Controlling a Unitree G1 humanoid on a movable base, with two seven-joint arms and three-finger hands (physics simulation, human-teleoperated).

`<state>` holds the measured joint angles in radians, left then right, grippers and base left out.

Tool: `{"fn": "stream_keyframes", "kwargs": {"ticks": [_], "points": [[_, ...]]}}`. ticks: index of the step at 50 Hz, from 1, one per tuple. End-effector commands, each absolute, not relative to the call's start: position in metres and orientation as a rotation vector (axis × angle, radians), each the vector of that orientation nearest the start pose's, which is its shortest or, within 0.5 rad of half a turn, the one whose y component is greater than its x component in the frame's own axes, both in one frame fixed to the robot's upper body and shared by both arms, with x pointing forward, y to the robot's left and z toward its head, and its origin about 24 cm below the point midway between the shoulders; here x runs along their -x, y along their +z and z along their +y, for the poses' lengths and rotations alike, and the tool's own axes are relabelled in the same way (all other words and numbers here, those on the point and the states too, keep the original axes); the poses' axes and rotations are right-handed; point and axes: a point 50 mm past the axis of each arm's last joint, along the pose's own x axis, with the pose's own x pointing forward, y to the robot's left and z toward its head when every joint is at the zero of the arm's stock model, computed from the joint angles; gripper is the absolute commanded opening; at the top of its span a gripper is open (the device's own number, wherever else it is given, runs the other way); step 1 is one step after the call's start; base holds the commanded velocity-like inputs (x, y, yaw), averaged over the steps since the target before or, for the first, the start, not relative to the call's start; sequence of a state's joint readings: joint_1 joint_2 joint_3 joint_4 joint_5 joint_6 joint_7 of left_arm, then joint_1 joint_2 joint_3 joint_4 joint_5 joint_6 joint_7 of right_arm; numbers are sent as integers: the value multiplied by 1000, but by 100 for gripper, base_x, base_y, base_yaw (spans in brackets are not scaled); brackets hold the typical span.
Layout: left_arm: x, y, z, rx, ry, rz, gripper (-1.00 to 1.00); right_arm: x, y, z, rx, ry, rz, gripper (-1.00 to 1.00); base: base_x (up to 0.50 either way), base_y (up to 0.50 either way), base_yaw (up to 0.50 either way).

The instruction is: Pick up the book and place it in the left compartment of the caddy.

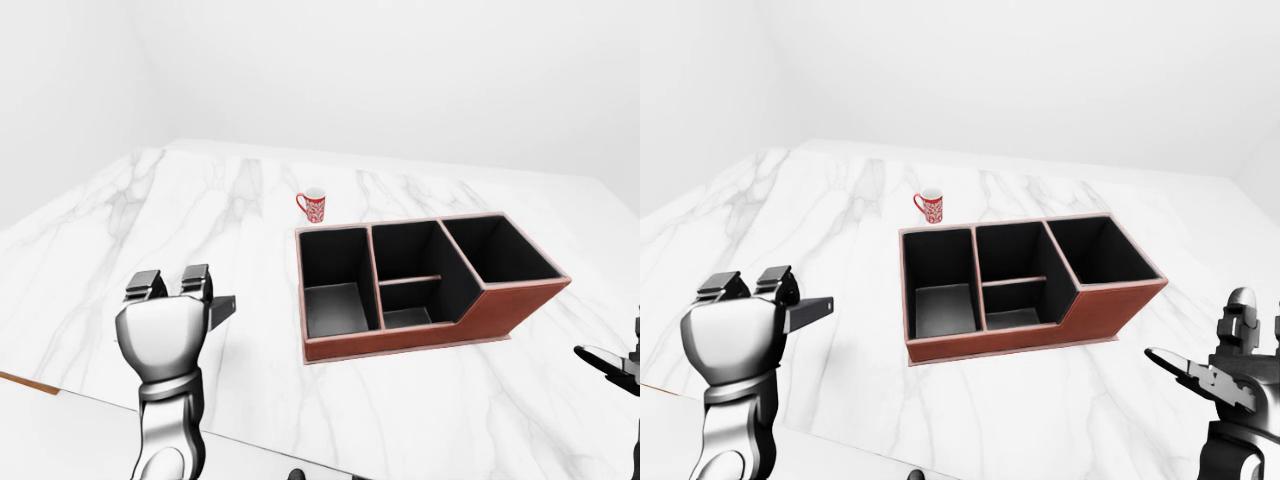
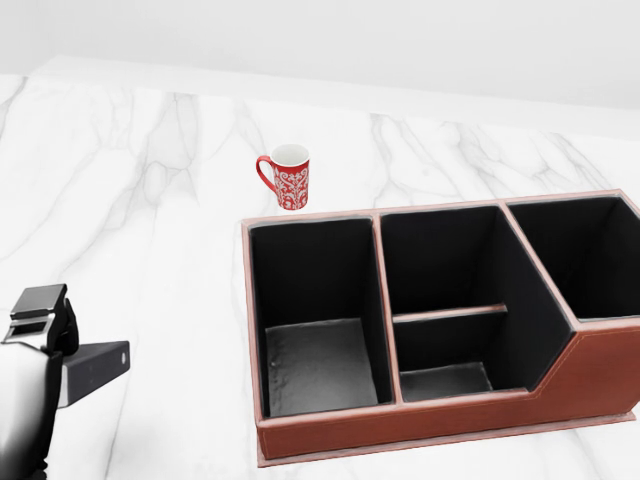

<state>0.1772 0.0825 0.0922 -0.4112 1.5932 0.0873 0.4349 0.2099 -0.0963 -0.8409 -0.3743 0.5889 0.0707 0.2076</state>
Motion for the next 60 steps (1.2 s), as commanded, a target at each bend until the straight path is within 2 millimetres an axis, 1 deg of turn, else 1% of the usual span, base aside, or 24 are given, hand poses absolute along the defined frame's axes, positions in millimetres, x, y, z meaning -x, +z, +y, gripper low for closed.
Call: {"fn": "stream_keyframes", "kwargs": {"ticks": [1, 10, 12, 14, 24, 26, 30, 45, 48, 53, 56, 60], "points": [[-191, 136, 180, -1664, 735, -491, -100, -134, 114, -334, -197, -526, -380, 100, 0, 0, 0], [-185, 146, 168, -1649, 728, -532, -100, -134, 115, -333, -195, -523, -380, 100, 0, 0, 0], [-185, 146, 168, -1649, 727, -533, -100, -134, 115, -333, -195, -523, -380, 100, 0, 0, 0], [-183, 150, 162, -1644, 724, -554, -100, -134, 115, -332, -196, -522, -380, 100, 0, 0, 0], [-183, 154, 153, -1645, 695, -582, -100, -135, 114, -333, -197, -520, -380, 100, 0, 0, 0], [-179, 159, 149, -1644, 695, -594, -100, -134, 114, -332, -197, -517, -376, 100, 0, 0, 0], [-177, 163, 143, -1646, 688, -612, -100, -134, 114, -332, -198, -513, -377, 100, 0, 0, 0], [-173, 166, 122, -1663, 634, -689, -100, -133, 115, -331, -204, -499, -382, 100, 0, 0, 0], [-169, 167, 117, -1669, 621, -708, -100, -135, 114, -332, -200, -503, -384, 100, 0, 0, 0], [-165, 167, 111, -1670, 600, -737, -100, -133, 116, -330, -193, -502, -386, 100, 0, 0, 0], [-161, 162, 102, -1669, 562, -774, -100, -134, 116, -331, -190, -502, -387, 100, 0, 0, 0], [-158, 161, 92, -1673, 522, -815, -100, -134, 115, -331, -188, -502, -389, 100, 0, 0, 0]]}}
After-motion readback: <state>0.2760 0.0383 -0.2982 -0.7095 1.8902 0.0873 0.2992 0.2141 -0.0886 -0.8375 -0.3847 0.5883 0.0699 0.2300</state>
